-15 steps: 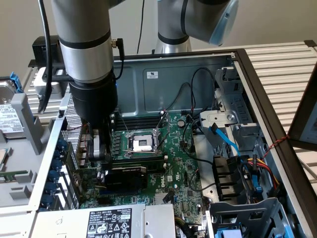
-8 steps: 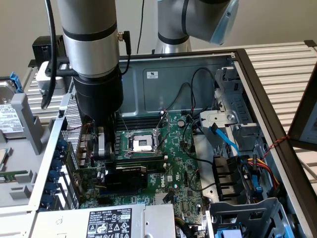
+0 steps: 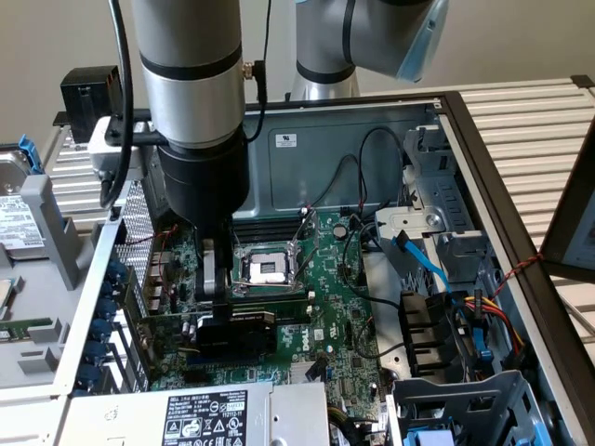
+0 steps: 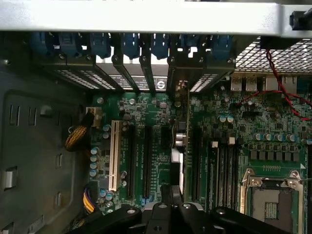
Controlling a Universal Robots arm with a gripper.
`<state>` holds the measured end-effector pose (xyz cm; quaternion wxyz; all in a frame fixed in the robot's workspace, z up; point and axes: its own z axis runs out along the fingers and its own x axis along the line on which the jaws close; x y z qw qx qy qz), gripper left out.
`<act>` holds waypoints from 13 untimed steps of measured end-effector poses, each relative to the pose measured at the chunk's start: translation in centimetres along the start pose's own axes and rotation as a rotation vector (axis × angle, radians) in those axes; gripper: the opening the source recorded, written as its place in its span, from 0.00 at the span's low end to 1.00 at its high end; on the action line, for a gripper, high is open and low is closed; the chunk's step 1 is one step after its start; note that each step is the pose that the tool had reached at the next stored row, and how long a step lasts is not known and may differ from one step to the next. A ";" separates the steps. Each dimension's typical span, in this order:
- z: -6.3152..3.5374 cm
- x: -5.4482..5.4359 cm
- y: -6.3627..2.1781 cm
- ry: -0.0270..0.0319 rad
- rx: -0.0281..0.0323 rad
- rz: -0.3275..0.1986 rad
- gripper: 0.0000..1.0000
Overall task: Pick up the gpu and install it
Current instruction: 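Press down on the gpu until it lock into place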
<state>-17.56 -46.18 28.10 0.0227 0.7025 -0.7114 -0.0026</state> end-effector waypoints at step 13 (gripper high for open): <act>0.79 -0.8 -0.28 -0.0057 -0.0006 0.000 0.11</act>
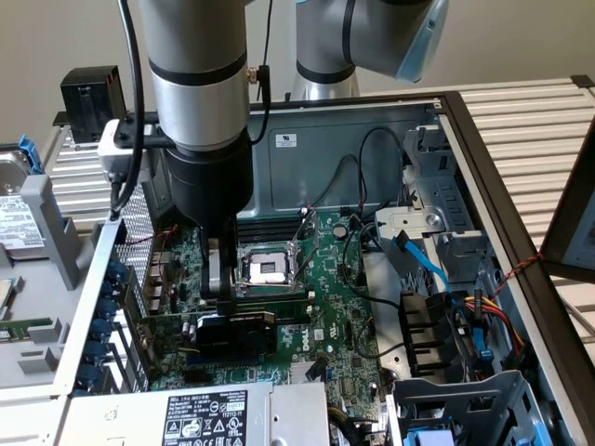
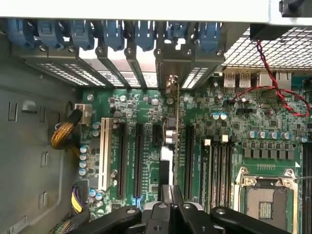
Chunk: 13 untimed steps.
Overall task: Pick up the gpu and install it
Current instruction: 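Press down on the gpu until it lock into place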
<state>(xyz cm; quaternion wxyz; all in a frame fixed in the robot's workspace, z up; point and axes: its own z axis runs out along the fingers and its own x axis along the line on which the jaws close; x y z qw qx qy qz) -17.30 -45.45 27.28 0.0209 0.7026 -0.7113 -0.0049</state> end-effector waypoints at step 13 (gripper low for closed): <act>0.49 -0.4 0.28 -0.0066 -0.0129 0.000 0.11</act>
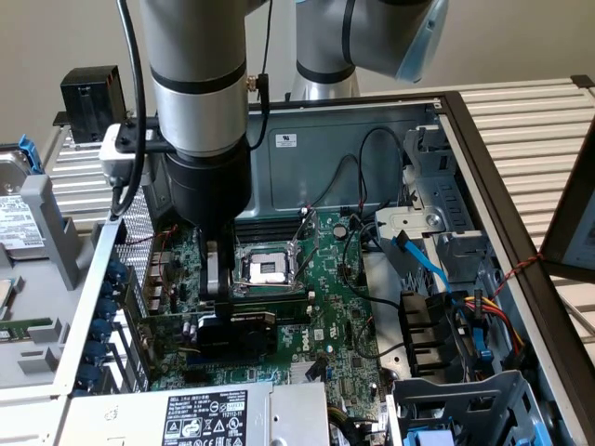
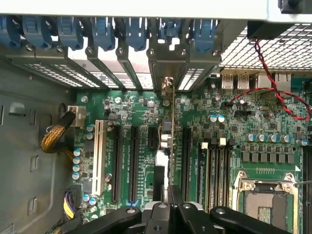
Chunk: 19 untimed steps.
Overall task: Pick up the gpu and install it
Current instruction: 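Press down on the gpu until it lock into place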
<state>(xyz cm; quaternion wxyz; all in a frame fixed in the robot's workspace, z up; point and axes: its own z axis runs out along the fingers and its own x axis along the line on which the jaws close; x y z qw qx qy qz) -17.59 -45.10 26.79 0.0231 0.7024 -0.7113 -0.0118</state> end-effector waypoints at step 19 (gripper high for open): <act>-3.71 0.1 1.11 -0.0030 -0.0244 -0.001 0.11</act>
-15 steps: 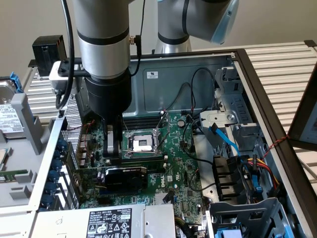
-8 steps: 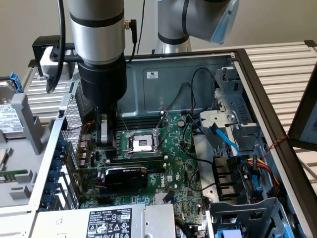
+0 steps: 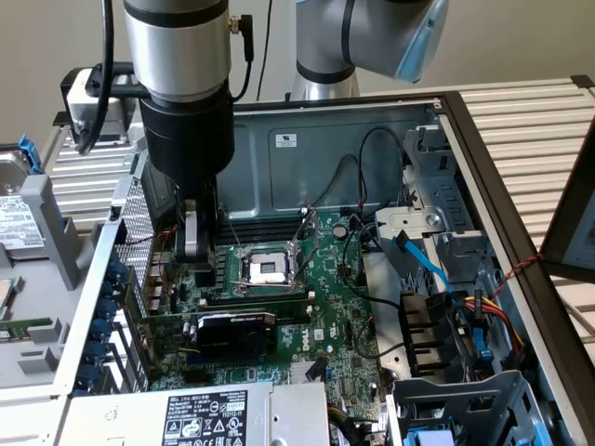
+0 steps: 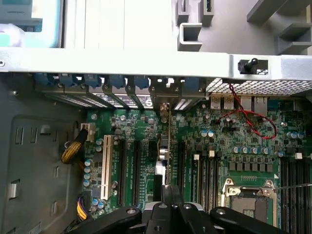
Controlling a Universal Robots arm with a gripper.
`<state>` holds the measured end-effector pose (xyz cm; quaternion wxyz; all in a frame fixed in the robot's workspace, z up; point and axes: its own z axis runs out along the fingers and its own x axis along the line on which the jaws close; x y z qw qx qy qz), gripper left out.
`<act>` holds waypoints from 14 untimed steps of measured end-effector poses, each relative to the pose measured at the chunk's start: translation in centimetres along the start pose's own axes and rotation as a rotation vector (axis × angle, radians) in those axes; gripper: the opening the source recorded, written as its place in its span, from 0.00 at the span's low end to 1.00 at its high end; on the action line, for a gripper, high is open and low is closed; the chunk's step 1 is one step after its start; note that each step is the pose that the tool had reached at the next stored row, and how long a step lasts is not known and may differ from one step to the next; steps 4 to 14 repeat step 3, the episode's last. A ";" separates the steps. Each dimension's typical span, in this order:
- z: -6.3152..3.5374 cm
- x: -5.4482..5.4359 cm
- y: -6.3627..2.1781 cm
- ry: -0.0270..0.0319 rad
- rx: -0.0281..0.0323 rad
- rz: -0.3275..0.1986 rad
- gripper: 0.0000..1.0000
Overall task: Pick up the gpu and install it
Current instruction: 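Press down on the gpu until it lock into place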
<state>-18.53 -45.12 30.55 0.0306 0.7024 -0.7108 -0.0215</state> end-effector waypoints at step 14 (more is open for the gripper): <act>-0.02 0.0 0.00 -0.0001 0.0001 0.000 0.11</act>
